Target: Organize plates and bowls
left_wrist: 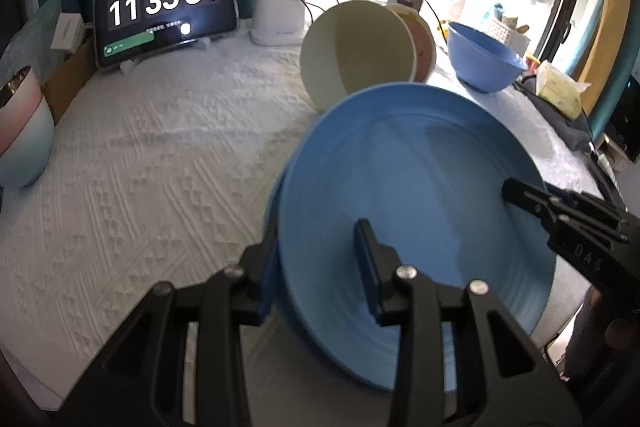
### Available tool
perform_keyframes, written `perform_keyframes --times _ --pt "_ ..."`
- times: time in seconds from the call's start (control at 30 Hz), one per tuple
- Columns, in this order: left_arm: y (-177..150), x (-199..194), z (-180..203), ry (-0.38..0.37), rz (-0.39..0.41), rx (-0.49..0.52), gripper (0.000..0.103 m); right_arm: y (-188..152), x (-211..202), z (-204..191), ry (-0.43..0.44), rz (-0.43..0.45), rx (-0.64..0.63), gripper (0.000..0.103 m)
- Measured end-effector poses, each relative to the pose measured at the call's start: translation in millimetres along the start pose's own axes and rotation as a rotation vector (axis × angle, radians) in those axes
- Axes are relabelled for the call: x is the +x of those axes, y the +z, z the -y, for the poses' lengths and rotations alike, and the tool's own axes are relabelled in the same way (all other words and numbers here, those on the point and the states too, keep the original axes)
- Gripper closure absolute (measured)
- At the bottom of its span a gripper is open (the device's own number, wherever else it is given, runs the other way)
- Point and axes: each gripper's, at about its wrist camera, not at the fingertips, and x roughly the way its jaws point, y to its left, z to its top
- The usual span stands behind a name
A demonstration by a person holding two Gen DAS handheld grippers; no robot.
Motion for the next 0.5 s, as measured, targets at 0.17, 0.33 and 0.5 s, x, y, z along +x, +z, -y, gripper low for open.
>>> perform_keyframes --times 0.17,0.33,0.5 --pt "-4 1 6 0.015 -0.009 0.021 0.067 -3 2 3 -0.003 -0.015 0.009 0.076" --pt "-4 -1 9 0.037 -0.02 0.01 0.065 -6 5 8 0.01 -0.033 0.024 0.076" --pt "-5 -11 11 0.074 -0.011 0.0 0.065 -8 2 9 0.027 -0.024 0.021 0.075"
